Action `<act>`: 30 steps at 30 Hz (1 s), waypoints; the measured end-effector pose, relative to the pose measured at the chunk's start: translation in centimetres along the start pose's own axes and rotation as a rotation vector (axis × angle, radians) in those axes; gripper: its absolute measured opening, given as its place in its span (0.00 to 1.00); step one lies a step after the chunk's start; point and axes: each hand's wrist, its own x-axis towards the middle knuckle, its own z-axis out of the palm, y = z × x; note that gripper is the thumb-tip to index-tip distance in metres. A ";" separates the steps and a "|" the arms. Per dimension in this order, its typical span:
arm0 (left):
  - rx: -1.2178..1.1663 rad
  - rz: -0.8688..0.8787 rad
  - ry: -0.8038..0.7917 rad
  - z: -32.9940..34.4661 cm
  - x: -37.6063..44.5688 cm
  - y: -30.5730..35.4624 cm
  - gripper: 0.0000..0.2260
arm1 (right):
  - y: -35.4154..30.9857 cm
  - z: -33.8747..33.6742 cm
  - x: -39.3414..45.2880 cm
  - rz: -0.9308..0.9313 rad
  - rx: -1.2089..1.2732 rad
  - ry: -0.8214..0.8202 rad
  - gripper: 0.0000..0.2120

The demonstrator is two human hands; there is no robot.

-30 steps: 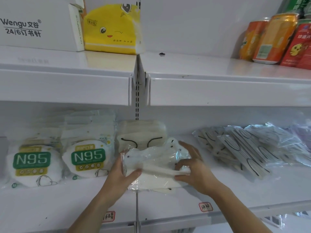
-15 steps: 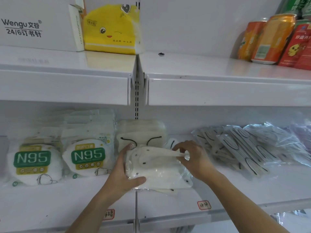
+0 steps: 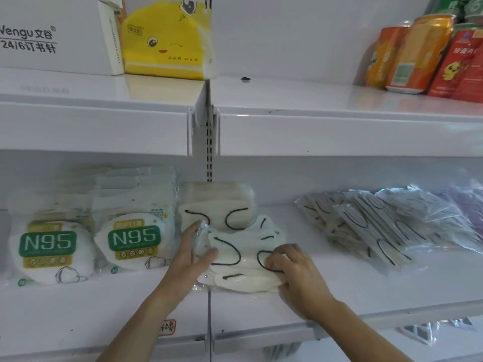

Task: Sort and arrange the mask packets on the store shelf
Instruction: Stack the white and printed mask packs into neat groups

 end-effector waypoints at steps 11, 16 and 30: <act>0.167 0.170 0.280 0.5 -1.1 0.0 0.47 | 1.6 -4.5 0.3 0.404 0.603 -0.145 0.62; 0.190 0.301 0.281 0.7 -1.3 1.6 0.38 | 1.9 -2.6 2.1 0.511 0.843 -0.094 0.46; 0.335 0.179 0.063 -0.4 -2.4 0.2 0.27 | 1.0 -5.2 3.6 0.243 0.449 -0.147 0.32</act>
